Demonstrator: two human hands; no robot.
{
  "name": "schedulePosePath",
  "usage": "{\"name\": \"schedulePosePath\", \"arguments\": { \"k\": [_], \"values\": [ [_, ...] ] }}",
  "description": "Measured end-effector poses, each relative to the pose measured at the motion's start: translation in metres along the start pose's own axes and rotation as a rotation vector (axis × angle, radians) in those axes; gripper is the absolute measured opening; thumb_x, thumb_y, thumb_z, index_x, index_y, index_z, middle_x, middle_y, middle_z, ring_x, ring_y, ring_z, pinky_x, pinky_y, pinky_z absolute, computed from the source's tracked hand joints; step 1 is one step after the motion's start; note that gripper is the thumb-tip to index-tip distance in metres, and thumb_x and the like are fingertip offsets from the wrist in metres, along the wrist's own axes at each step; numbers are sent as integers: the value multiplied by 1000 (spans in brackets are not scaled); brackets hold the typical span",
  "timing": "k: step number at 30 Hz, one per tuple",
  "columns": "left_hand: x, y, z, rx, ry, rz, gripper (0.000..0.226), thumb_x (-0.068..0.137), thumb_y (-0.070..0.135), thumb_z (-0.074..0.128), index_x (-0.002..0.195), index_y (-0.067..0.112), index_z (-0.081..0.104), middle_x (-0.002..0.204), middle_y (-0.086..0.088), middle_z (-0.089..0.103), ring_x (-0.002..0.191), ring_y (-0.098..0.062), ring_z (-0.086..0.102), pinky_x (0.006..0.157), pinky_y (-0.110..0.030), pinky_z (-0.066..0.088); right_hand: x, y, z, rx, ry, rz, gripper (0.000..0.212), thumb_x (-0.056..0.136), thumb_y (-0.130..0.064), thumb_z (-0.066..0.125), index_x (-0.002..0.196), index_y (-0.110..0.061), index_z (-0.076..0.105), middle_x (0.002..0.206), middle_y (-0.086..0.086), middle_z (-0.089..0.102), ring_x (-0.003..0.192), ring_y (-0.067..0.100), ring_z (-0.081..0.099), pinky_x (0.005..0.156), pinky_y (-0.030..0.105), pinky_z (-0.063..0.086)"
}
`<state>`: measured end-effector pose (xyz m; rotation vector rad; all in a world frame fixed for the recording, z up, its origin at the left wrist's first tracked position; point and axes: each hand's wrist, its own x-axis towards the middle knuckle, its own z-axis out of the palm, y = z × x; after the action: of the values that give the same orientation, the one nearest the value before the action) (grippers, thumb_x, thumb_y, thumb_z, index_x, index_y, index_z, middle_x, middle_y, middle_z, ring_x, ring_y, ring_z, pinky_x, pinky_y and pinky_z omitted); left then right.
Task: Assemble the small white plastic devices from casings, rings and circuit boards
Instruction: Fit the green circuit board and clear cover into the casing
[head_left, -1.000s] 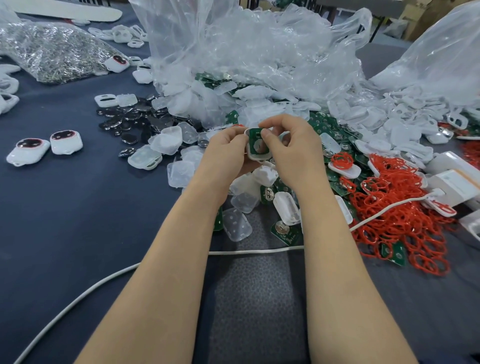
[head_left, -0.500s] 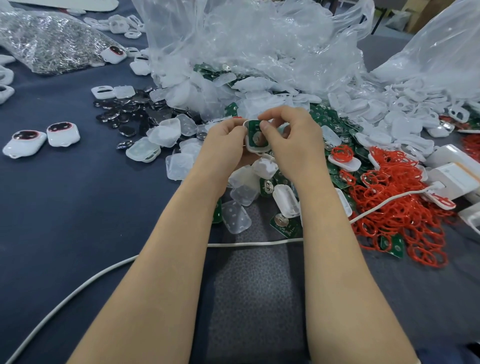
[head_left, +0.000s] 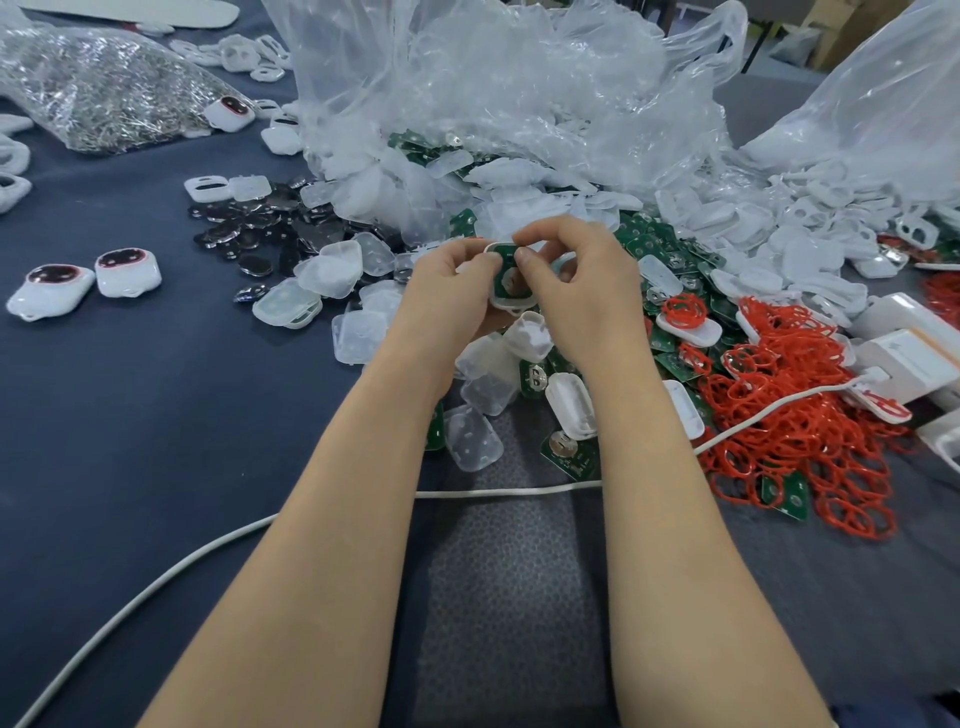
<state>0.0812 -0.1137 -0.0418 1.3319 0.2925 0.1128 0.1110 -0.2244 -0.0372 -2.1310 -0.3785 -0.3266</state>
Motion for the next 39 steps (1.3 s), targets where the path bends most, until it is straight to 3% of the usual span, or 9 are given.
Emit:
{"name": "schedulePosePath", "arguments": {
  "k": [3, 6, 12, 16, 22, 29, 39],
  "values": [
    [0, -2, -1, 80, -8, 37, 18, 96, 7, 51, 111, 10, 60, 94, -10, 70, 83, -17, 70, 80, -33, 60, 0, 1, 1, 7, 5, 2, 14, 90, -19, 61, 103, -20, 65, 88, 1, 56, 74, 11, 45, 76, 28, 44],
    [-1, -1, -2, 77, -22, 50, 16, 96, 5, 51, 104, 15, 60, 92, -8, 70, 83, -18, 70, 80, -34, 59, 1, 2, 2, 35, 6, 11, 13, 90, -19, 62, 103, -19, 65, 84, -1, 54, 74, 12, 46, 75, 29, 45],
    [-2, -1, -3, 54, -39, 69, 19, 95, 2, 50, 96, 18, 61, 89, -7, 71, 80, -19, 70, 79, -32, 60, 3, 3, 2, 97, 16, 52, 7, 89, -19, 64, 95, -19, 65, 69, -13, 51, 64, 1, 48, 66, 20, 43],
    [-2, -1, -3, 26, -37, 60, 19, 94, 2, 51, 95, 18, 61, 86, -7, 70, 77, -17, 70, 75, -30, 60, 4, 3, 2, 128, 10, 79, 7, 89, -19, 63, 96, -20, 66, 74, -11, 54, 70, 3, 53, 66, 18, 46],
    [-1, 0, -1, -7, 1, 33, 16, 95, 4, 52, 94, 18, 60, 91, -9, 69, 77, -16, 70, 72, -28, 60, 4, 6, -1, 145, 34, 96, 10, 91, -20, 59, 96, -24, 67, 79, -12, 57, 71, -2, 52, 58, 5, 39],
    [-1, 0, -1, -17, 13, 16, 14, 95, 7, 51, 96, 17, 61, 96, -10, 69, 83, -18, 69, 72, -28, 60, 2, 3, 0, 139, 14, 106, 8, 89, -18, 62, 96, -22, 66, 82, -6, 59, 83, 11, 59, 73, 21, 47],
    [-2, 0, -1, 43, 23, 36, 16, 95, 6, 51, 93, 19, 60, 91, -8, 69, 82, -21, 71, 77, -34, 60, 2, 1, 5, 169, 55, 132, 4, 91, -20, 60, 88, -20, 63, 75, -10, 56, 76, 10, 55, 75, 30, 49]
  ]
}}
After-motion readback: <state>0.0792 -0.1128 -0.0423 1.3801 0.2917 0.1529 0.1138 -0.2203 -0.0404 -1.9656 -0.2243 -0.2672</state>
